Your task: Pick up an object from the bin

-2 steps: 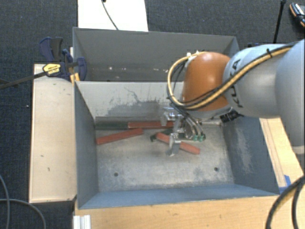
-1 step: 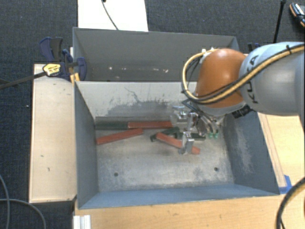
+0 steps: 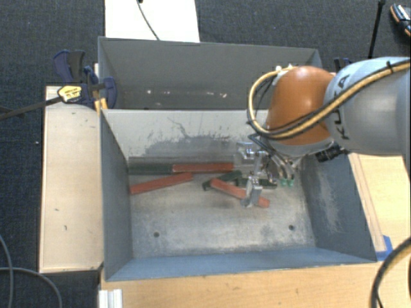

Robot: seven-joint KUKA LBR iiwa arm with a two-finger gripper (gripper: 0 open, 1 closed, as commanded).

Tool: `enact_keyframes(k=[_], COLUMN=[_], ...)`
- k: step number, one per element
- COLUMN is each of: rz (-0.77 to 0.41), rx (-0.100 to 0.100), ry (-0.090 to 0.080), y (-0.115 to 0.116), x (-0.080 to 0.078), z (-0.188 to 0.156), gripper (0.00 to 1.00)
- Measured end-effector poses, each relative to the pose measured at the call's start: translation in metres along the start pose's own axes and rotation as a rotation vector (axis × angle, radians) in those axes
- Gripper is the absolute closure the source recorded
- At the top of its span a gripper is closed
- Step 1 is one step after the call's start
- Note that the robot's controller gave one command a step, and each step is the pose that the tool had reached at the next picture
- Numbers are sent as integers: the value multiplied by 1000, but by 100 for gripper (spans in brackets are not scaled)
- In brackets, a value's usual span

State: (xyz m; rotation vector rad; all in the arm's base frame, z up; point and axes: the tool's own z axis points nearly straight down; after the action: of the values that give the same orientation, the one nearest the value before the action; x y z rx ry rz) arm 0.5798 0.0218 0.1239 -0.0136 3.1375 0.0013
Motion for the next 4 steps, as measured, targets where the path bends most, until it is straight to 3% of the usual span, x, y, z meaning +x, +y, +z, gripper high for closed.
enact_keyframes(k=[1, 2, 4], rz=[51, 76, 76], rx=[0, -2, -2], ry=[1, 1, 4], y=[-2, -5, -5], x=[12, 2, 3], z=[54, 51, 47], gripper=[0, 100, 100])
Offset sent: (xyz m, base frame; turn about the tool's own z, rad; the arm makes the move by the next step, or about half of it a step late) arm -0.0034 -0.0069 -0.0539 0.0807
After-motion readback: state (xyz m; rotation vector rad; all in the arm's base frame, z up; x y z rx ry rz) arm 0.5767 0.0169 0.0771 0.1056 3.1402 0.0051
